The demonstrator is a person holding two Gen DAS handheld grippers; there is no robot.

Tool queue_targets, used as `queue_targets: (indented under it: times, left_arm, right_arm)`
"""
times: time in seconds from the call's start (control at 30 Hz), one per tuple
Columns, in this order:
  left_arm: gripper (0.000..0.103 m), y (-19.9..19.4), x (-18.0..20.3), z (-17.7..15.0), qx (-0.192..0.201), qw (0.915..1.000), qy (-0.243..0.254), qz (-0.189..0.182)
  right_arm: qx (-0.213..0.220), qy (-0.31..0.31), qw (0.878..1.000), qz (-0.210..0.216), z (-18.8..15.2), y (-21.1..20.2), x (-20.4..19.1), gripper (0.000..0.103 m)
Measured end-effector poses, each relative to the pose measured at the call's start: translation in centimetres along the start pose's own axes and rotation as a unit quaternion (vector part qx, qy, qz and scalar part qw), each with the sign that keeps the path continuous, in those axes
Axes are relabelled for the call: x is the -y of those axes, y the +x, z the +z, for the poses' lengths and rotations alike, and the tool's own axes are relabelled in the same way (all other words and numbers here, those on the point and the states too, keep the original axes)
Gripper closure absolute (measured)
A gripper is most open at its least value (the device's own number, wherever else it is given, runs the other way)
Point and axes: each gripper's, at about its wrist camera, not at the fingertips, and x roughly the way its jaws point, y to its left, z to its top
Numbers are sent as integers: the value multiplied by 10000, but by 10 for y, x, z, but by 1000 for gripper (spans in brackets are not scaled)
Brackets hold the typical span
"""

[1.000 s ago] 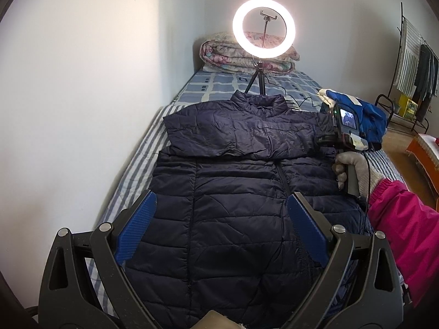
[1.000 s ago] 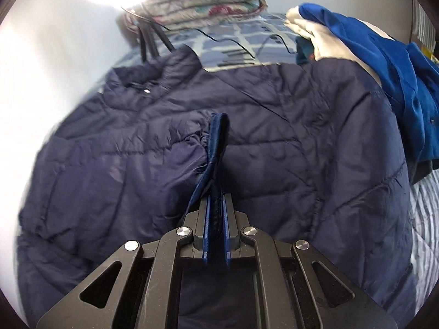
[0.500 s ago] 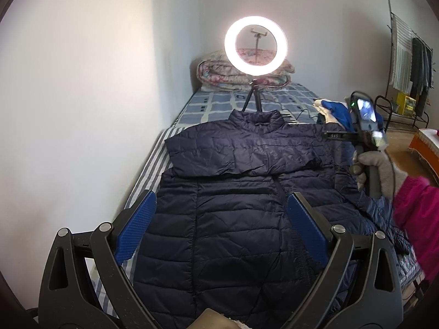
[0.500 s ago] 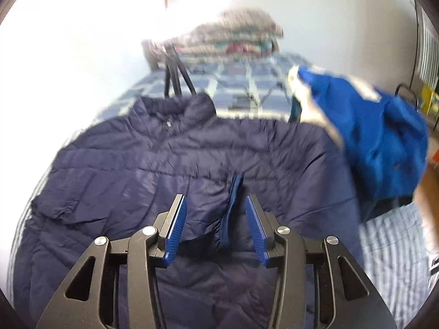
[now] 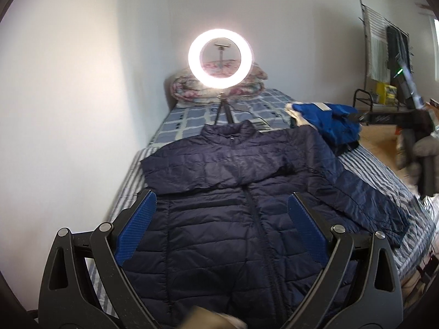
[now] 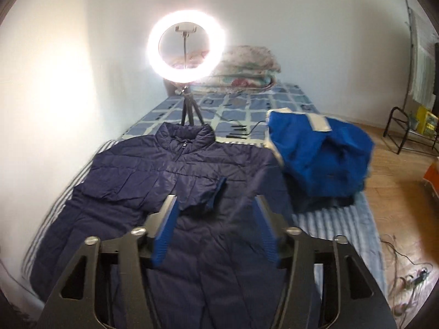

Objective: Fold large clothes
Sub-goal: 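Grasp the other sleeve cuff of the jacket with the left gripper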

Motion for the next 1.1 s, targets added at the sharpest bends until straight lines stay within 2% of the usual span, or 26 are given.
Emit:
queue_targets:
  times: [0.03,0.1,0.17,0.27,0.37,0.43,0.47,0.5,0.6,0.7,0.8,0.9,0.97,1.03,1.1]
  left_arm:
    - [5,1,6,0,-28,9999,40,-146]
    - [5,2,19,0,-38,9994,114,-327]
    - [5,5,32,0,-88,9981,147,-598]
    - [5,10,57,-2,-266,9918,165,-1241]
    - [5,16,89,-4,-371,9857,365,-1605]
    - [13,21,117,-8,-496,9805,583,-1812]
    - [22,23,128,-10,-570,9776,685,-1904]
    - [30,27,145,-13,-696,9729,840,-2040]
    - [46,37,190,-24,-993,9573,1206,-2431]
    - [48,43,236,-36,-1227,9374,1514,-2885]
    - [48,48,278,-48,-1474,9145,1789,-3315]
    - [47,59,318,-62,-1666,8998,2017,-3492]
    - [48,69,337,-70,-1837,8923,2088,-3557]
    - [48,81,364,-82,-2095,8792,2190,-3676]
    - [47,88,378,-92,-2199,8721,2321,-3704]
  right_arm:
    - [18,5,10000,-58,-3,-12,3,34]
    - [77,90,9998,-140,-13,-44,13,22]
    - [98,189,9994,-262,-21,-71,20,21]
    - [34,325,9976,-608,-40,-107,31,21]
    - [33,524,9960,-723,-64,-136,45,21]
    - [90,620,9923,-1067,-81,-150,55,21]
    - [114,647,9908,-1181,-85,-155,58,21]
    - [147,725,9879,-1362,-93,-160,64,21]
    - [180,935,9819,-1637,-109,-165,81,21]
    - [108,1088,9755,-1907,-120,-163,99,21]
    - [105,1318,9742,-1828,-122,-163,113,22]
    - [56,1351,9705,-1998,-126,-163,122,22]
    - [2,1468,9703,-1921,-128,-160,129,22]
    - [-55,1512,9682,-1994,-129,-158,133,22]
    - [-64,1551,9672,-2011,-131,-162,136,22]
